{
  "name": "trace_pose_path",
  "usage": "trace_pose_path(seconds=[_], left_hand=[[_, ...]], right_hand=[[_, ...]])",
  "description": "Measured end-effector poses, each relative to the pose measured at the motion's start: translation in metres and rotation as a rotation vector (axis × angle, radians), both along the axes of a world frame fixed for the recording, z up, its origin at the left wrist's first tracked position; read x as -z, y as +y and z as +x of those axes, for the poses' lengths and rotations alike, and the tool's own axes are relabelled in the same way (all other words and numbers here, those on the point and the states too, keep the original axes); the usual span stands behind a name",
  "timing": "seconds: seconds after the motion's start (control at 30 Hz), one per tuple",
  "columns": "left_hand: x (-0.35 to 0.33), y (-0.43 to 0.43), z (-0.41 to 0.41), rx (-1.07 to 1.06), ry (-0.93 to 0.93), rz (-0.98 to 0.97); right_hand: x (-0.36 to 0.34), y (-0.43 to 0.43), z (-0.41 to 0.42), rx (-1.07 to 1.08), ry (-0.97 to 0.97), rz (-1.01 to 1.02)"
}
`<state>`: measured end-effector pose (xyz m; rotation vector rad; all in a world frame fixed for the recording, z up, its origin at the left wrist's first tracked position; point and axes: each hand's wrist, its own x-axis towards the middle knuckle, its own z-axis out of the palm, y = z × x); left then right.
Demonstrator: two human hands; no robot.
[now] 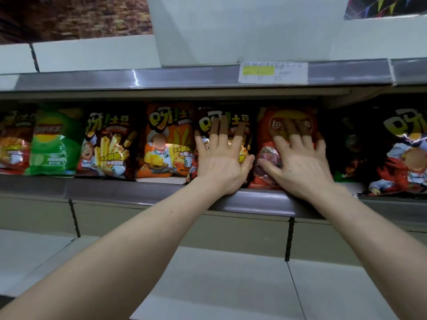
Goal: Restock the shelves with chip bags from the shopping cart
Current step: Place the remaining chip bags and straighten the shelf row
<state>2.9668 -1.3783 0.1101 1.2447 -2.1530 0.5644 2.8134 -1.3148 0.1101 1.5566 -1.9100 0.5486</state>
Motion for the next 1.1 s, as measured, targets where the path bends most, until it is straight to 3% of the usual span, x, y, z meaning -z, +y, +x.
trace_pose_path(seconds=[0.1, 0.23, 0.63, 1.1], left_hand=[[-0.004, 0.013, 0.008, 0.015, -0.032, -0.002], [0.005, 0.041, 0.033, 0.099, 0.078, -0.119], [0.007, 0.125, 0.098, 0.148, 0.095, -0.054], [-0.018, 0.225, -0.014, 0.229, 0.063, -0.113]], right_hand=[[-0.004, 0.014, 0.014, 0.010, 0.014, -0.008], [0.004, 0.039, 0.043, -0.115, -0.015, -0.083], [0.014, 0.128, 0.127, -0.084, -0.061, 0.005], [-0.019, 0.242, 0.023, 0.043, -0.080, 0.054]])
